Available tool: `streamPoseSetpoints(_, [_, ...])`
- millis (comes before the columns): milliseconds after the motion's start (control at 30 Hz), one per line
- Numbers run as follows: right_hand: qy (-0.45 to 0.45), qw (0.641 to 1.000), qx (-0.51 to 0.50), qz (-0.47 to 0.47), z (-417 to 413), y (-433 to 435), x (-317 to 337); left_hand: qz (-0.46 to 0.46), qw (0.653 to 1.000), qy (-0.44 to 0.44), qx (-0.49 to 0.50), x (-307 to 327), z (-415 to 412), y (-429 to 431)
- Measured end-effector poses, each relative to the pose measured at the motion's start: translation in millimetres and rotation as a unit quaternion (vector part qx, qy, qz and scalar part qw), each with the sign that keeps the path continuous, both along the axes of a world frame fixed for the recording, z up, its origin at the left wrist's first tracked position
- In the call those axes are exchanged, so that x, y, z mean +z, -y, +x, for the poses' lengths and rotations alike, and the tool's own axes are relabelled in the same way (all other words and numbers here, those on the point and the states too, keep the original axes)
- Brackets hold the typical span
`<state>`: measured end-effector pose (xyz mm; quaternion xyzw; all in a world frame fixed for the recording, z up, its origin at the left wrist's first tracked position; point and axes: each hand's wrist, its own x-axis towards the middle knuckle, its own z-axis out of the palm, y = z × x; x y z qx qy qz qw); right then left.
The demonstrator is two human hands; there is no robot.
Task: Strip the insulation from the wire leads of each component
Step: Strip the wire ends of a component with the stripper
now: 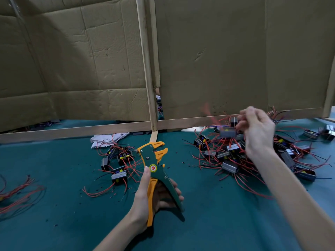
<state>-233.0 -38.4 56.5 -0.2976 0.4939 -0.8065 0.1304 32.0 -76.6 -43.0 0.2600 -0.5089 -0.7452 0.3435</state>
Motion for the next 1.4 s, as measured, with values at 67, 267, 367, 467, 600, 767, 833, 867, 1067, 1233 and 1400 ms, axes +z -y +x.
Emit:
streamPoseSetpoints(67, [0.048,0.999,-0.023,0.008,-17.3,3.3,-1.0,-0.001,1.000,0.000,-0.003,0.4,0.1,0.0])
streamPoseSetpoints(267, [-0.291,0.928,-0.154,0.171,21.0,16.2,-37.1,-0.002,1.000,-0.005,-0.002,-1.5,0.0,1.4])
streamPoseSetpoints(367, [-0.466,0.866,0.003,0.179,56.3,38.8,-52.6,0.007,1.000,-0.011,0.013,-1.6,-0.9,1.5])
streamPoseSetpoints(467, [-0.513,0.801,0.202,0.233,88.3,62.0,-70.3,0.006,1.000,-0.015,0.027,-2.0,-1.5,1.6])
streamPoseSetpoints(600, [-0.560,0.744,0.240,0.272,120.1,94.3,-83.2,0.002,0.999,-0.018,0.027,-0.8,-0.5,2.2])
streamPoseSetpoints(767, [-0.534,0.760,0.241,0.283,134.2,102.0,-86.7,0.010,1.000,-0.014,0.015,0.7,-1.1,1.7])
streamPoseSetpoints(833, [-0.529,0.762,0.215,0.305,133.2,100.1,-88.0,0.011,1.000,-0.011,0.013,1.0,-0.8,1.2])
streamPoseSetpoints(867, [-0.533,0.763,0.213,0.297,133.5,98.9,-85.8,0.010,1.000,-0.008,0.015,0.8,-0.6,1.3])
streamPoseSetpoints(1067, [-0.624,0.707,0.196,0.268,115.1,101.3,-101.5,-0.001,1.000,-0.004,0.027,-0.5,-1.6,2.0])
streamPoseSetpoints(1233, [-0.361,0.873,0.197,0.262,101.6,89.5,-81.3,0.002,0.999,-0.011,0.040,-2.2,-2.2,1.6])
streamPoseSetpoints(1400, [-0.009,0.944,0.296,0.146,80.6,70.5,-38.9,-0.011,0.999,-0.011,0.044,-0.7,-0.3,1.5])
